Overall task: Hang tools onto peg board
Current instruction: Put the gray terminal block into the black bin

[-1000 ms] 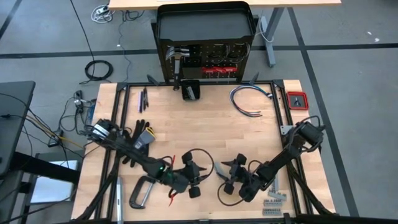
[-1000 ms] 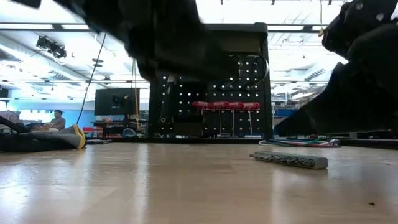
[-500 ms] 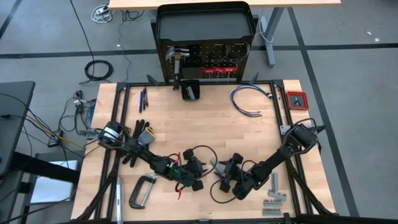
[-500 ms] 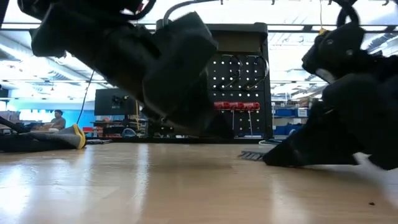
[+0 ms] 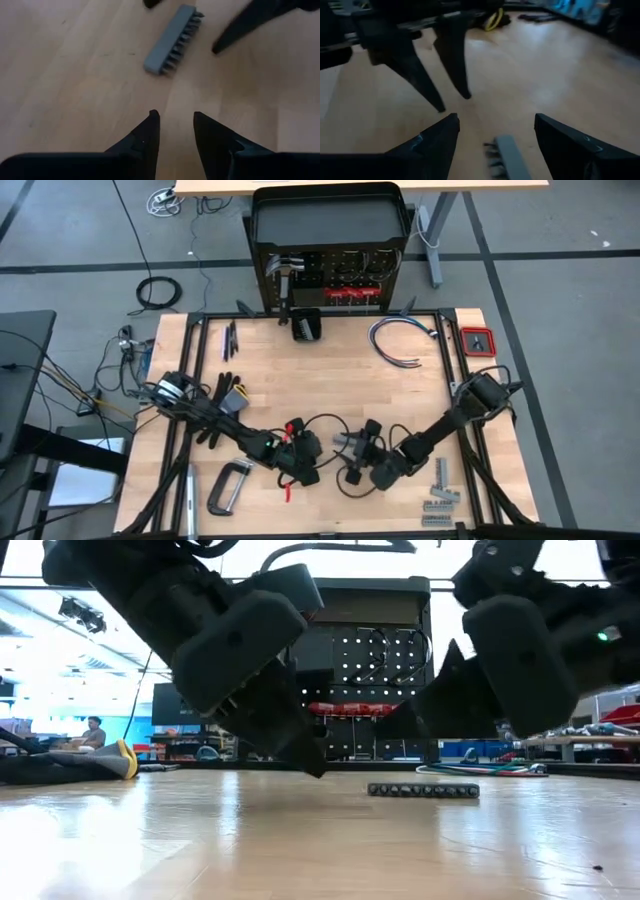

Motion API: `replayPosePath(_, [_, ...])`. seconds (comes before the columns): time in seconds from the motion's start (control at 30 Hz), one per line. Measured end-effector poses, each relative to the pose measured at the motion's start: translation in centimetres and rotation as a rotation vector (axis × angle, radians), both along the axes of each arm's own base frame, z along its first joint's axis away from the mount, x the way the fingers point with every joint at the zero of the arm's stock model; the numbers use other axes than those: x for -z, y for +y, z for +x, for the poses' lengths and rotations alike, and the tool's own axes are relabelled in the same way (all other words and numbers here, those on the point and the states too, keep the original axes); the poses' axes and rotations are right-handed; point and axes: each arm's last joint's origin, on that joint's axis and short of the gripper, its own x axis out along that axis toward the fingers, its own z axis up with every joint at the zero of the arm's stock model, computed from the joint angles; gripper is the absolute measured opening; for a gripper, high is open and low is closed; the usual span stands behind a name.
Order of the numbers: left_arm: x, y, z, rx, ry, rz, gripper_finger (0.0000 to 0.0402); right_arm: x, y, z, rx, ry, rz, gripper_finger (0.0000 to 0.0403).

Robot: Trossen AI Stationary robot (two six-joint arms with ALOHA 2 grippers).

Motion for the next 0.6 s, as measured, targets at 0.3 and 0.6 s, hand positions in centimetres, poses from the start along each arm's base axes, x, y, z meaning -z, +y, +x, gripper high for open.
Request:
replayPosePath(0.3, [-0.2,-0.1,-0.1,-0.003,-0.01,0.003,0.0125,2.0,-0.1,-2.2,0.031,0.158,0.014,0.027])
replayPosePath(0.6, [-0.6,-0.3,0.3,-0.002,-0.067,-0.023,0.0125,2.7,-2.6,-2.5,-0.09,0.111,0.145,0.0268])
